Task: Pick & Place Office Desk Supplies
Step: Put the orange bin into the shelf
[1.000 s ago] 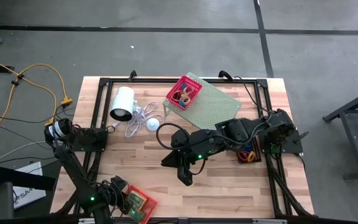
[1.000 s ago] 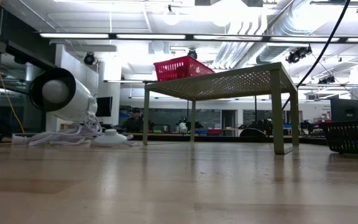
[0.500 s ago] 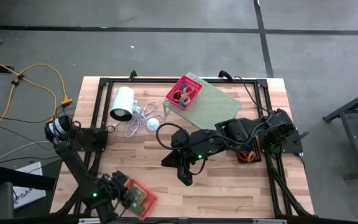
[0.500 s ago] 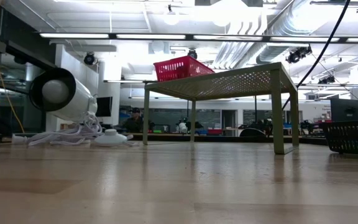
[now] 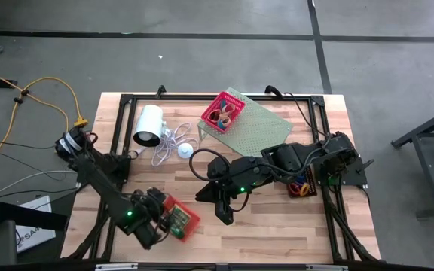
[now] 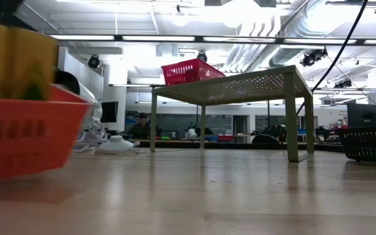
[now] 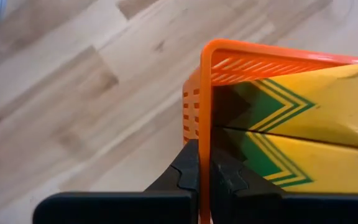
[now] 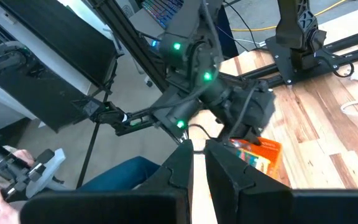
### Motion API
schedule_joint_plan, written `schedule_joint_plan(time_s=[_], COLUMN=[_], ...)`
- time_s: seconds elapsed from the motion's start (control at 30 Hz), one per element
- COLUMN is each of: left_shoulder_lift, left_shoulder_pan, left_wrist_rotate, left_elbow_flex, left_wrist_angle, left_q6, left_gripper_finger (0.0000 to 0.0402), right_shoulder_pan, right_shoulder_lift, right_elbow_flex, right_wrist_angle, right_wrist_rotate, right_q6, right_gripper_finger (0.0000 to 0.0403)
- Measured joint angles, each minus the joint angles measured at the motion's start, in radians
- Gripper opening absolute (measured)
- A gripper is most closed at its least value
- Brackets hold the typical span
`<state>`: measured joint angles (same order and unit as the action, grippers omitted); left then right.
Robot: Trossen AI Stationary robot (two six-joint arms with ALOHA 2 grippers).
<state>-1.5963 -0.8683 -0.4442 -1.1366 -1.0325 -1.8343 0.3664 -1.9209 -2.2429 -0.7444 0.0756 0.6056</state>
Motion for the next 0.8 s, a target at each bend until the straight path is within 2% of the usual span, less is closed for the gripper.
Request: schedule_joint_plan(time_s=[0.43, 0.8], left_shoulder_lift=[0.000, -0.007], left_shoulder_pan=[0.133, 0.156], left_wrist_rotate=[0.000, -0.031], left_elbow_flex=[0.002, 0.003], left_wrist_angle=[0.045, 0.051], left_q6=[0.190, 0.223], left_gripper_finger=[0.0001, 0.0001], right_shoulder_pan=[0.000, 0.000], right_shoulder_lift=[0.000, 0.000], right_elbow_flex=[0.000, 0.000], right_wrist_angle=[0.000, 0.000], right_wrist_rotate=[0.000, 0.000], right_q6=[0.000, 0.000], right_gripper_finger=[0.0030, 0.0030])
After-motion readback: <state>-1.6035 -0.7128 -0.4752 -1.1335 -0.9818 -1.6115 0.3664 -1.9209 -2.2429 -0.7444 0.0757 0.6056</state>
